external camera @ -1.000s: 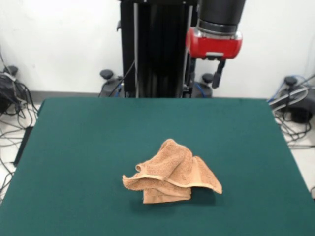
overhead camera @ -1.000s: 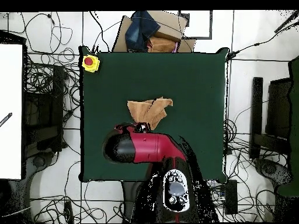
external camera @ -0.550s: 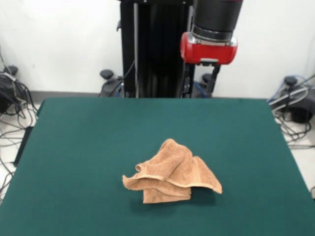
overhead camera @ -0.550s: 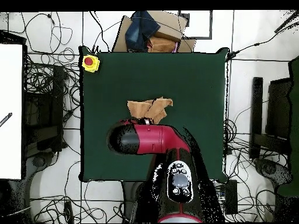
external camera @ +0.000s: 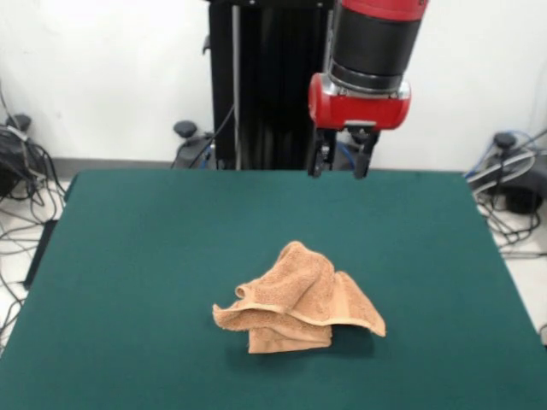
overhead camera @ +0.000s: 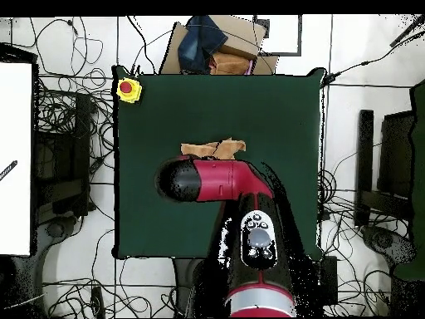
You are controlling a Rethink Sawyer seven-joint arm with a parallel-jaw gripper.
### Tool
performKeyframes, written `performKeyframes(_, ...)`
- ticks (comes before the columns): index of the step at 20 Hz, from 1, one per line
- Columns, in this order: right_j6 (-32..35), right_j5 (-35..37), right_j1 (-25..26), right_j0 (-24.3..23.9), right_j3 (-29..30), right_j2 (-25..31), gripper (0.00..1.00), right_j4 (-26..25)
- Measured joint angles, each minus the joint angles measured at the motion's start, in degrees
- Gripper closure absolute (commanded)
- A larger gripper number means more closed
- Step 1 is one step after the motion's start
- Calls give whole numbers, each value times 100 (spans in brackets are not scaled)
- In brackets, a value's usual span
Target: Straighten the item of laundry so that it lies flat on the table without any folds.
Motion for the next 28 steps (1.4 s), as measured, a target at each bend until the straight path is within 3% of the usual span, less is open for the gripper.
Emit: performKeyframes(28,-6,936,313,-737,-651,1260,0,-838)
